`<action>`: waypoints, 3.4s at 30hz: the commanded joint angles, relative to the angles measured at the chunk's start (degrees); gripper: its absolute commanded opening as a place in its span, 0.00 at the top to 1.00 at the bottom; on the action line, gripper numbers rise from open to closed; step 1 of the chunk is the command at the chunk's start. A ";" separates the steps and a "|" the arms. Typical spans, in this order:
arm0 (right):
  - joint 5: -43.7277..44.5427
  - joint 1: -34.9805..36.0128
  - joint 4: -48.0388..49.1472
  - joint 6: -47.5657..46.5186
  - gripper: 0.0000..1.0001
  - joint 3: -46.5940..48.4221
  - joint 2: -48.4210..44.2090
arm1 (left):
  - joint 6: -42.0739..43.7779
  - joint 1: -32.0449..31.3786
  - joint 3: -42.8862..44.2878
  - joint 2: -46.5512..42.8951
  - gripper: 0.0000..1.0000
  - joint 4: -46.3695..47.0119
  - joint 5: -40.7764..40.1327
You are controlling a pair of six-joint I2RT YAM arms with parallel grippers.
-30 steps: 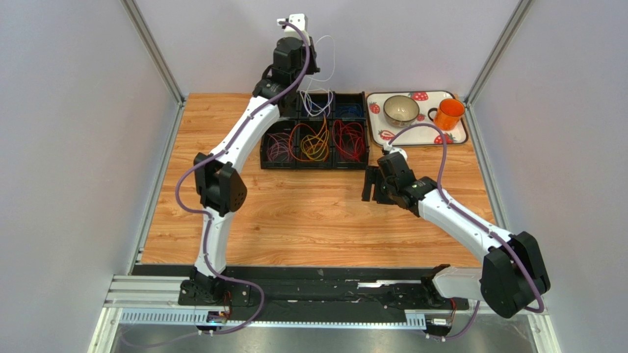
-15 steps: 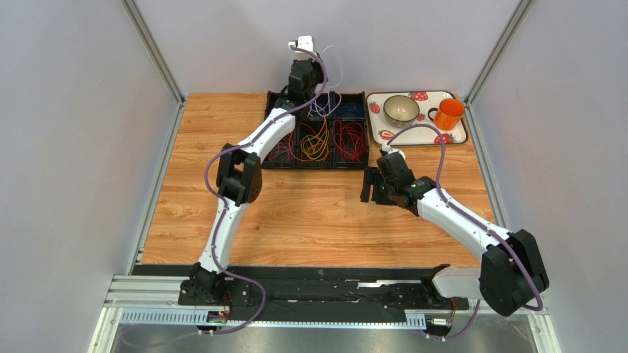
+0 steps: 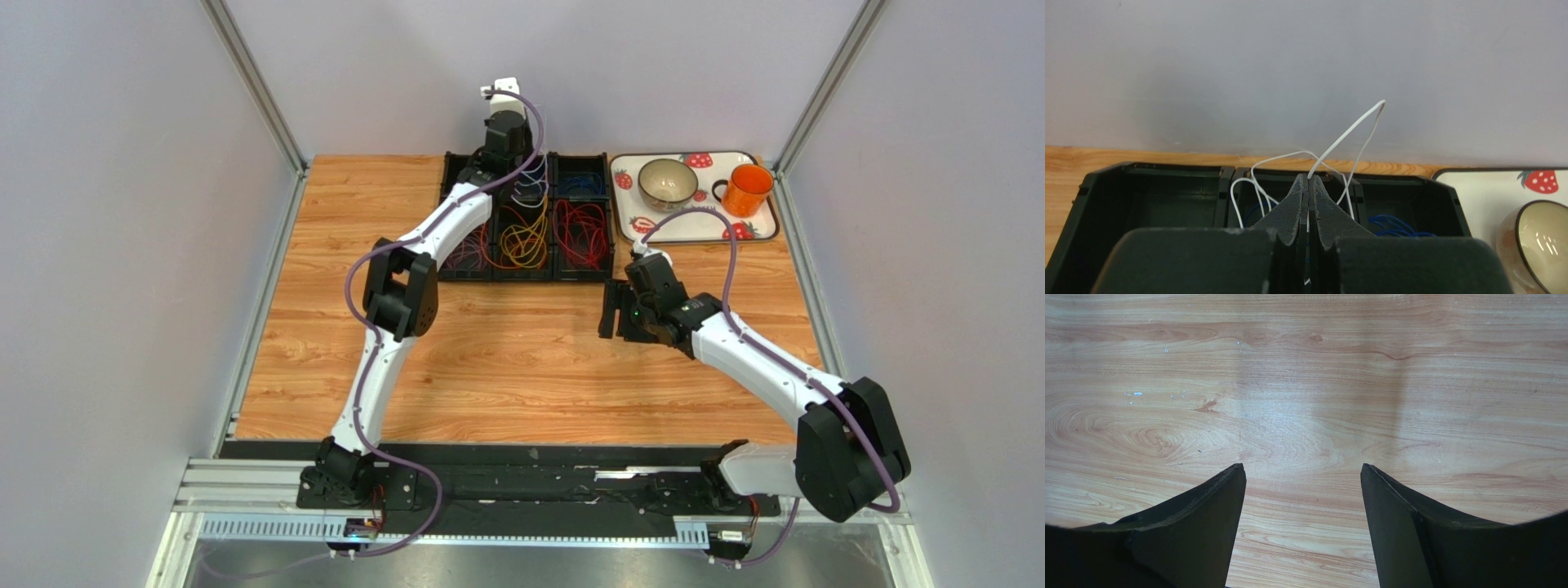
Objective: Untangle the cables
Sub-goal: Place the cable in the bin, then reset both arms
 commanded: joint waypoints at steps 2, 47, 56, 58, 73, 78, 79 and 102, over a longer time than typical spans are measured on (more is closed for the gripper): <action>-0.44 -0.18 1.62 -0.25 0.27 0.44 -0.10 | -1.65 0.42 0.91 0.68 1.00 -4.25 2.80; 6.15 1.40 10.04 -3.77 0.00 -2.54 -13.89 | -4.72 5.69 -60.22 -55.45 0.23 -18.75 18.44; 15.73 2.01 21.82 -9.13 0.00 -11.32 -25.58 | -3.15 5.60 -82.29 -73.47 0.26 -17.35 11.19; 14.94 1.93 23.67 -9.05 0.00 -12.65 -27.69 | -3.58 5.60 -86.09 -77.70 0.25 -16.47 5.38; 5.18 2.10 13.31 -6.85 0.00 -10.38 -24.80 | 6.42 5.60 -112.28 -104.27 0.25 0.83 -28.30; 5.01 2.01 15.23 -5.62 0.00 -12.83 -26.73 | 12.66 5.78 -118.97 -98.21 0.21 18.91 -29.98; 5.09 2.10 15.76 -5.36 0.00 -13.44 -28.04 | 14.85 5.78 -118.19 -95.59 0.21 19.65 -28.59; 12.64 2.10 20.78 -6.75 0.01 -14.77 -22.52 | 20.16 19.75 -118.11 -69.09 0.06 56.52 3.51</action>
